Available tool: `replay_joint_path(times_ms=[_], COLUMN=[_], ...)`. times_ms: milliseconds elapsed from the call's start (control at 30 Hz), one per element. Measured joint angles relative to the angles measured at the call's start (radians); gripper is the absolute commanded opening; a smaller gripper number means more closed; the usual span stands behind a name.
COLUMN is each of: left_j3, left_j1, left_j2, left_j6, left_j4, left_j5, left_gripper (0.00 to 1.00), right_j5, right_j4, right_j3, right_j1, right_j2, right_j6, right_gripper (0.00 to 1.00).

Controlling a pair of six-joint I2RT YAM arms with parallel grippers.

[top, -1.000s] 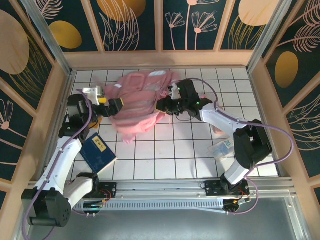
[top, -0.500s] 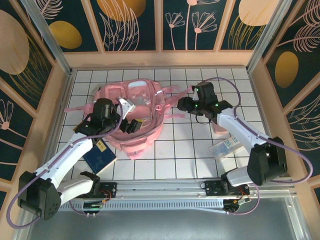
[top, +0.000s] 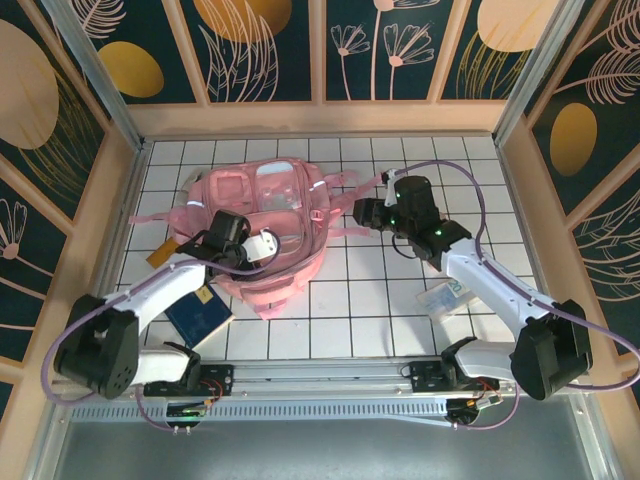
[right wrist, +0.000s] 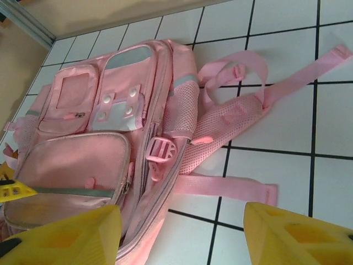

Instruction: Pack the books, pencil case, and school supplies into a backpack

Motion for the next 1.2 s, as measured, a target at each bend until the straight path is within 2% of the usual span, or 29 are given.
replay_joint_path(times_ms=[33,67,133,333,500,600,767,833,1033,1200], left_j3=[-0.001,-0.001,-0.001,0.009,0.007,0.048,0.072,0.077,0.098,0.106], left_j1=[0.000,-0.001,-0.005,0.000,0.006,0.006,0.006,0.005,0.002,0.002], left_j2=[0.023,0.045,0.069,0.033,-0.120,-0.127,-0.127,-0.123,-0.103,-0.100], left_j6=[0.004,0.006,0.020,0.123,0.259,0.306,0.348,0.348,0.328,0.315], left_j4=[0.018,0.037,0.055,0.088,0.088,0.062,0.064,0.064,0.072,0.074], left_j5=[-0.014,-0.025,-0.028,0.018,0.151,0.230,0.338,0.375,0.444,0.446], left_gripper=[0.47,0.36,0.00,0.00,0.00,0.00,0.00,0.00,0.00,0.00], right_j5=[0.003,0.004,-0.002,-0.100,-0.162,-0.220,-0.311,-0.347,-0.435,-0.454], right_j4=[0.010,0.033,0.075,0.116,0.090,0.074,0.085,0.084,-0.022,-0.162], right_j3=[-0.005,-0.016,-0.044,-0.105,-0.098,-0.077,-0.064,-0.063,-0.024,-0.013], right_j1=[0.003,0.008,0.011,0.011,0.000,-0.069,-0.246,-0.288,-0.301,-0.295], right_j2=[0.000,0.000,0.000,0.000,0.027,0.100,0.225,0.258,0.293,0.204], right_j6=[-0.011,-0.032,-0.085,-0.422,-0.805,-0.956,-1.116,-1.163,-1.259,-1.263], right_gripper=[0.61,0.60,0.60,0.60,0.61,0.58,0.60,0.66,0.69,0.70])
